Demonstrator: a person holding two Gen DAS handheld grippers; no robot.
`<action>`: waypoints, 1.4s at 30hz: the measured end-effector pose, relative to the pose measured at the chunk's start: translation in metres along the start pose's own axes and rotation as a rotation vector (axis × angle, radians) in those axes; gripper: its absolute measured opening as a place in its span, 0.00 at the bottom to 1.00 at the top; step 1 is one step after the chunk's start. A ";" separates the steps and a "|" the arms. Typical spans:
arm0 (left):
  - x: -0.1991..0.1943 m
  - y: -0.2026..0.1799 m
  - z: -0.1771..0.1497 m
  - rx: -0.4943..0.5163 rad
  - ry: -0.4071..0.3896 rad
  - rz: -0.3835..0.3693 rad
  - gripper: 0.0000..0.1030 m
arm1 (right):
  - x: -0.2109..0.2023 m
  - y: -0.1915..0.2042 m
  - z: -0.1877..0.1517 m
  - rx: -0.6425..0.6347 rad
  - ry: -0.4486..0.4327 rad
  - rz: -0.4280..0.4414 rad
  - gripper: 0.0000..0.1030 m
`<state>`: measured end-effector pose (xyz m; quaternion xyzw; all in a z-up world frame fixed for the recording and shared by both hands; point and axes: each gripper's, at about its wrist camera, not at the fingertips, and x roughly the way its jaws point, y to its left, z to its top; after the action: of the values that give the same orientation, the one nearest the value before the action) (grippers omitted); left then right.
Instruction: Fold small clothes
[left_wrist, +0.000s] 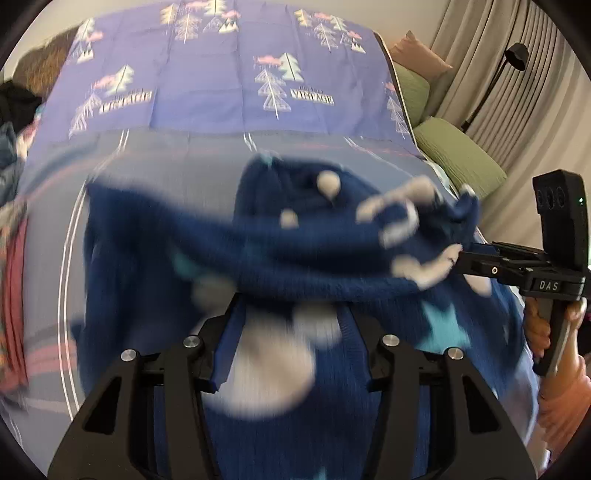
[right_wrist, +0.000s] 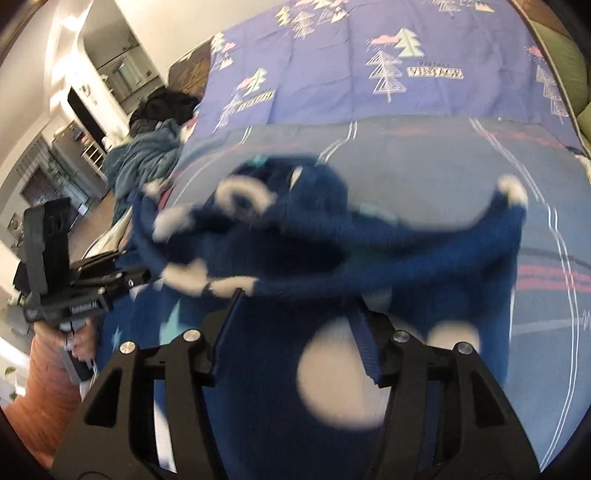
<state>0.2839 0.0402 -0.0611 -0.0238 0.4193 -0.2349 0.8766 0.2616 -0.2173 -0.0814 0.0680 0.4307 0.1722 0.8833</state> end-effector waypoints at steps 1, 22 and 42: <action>0.003 0.002 0.009 -0.002 -0.020 0.011 0.50 | 0.002 -0.002 0.008 0.005 -0.025 -0.016 0.55; -0.016 0.129 0.006 -0.382 -0.061 -0.060 0.62 | -0.008 -0.153 0.017 0.348 -0.054 -0.001 0.74; 0.003 0.152 -0.001 -0.363 -0.085 0.010 0.25 | -0.008 -0.172 0.000 0.499 -0.144 0.064 0.38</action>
<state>0.3447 0.1743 -0.0999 -0.1893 0.4174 -0.1497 0.8761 0.2991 -0.3803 -0.1220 0.3094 0.3937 0.0833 0.8616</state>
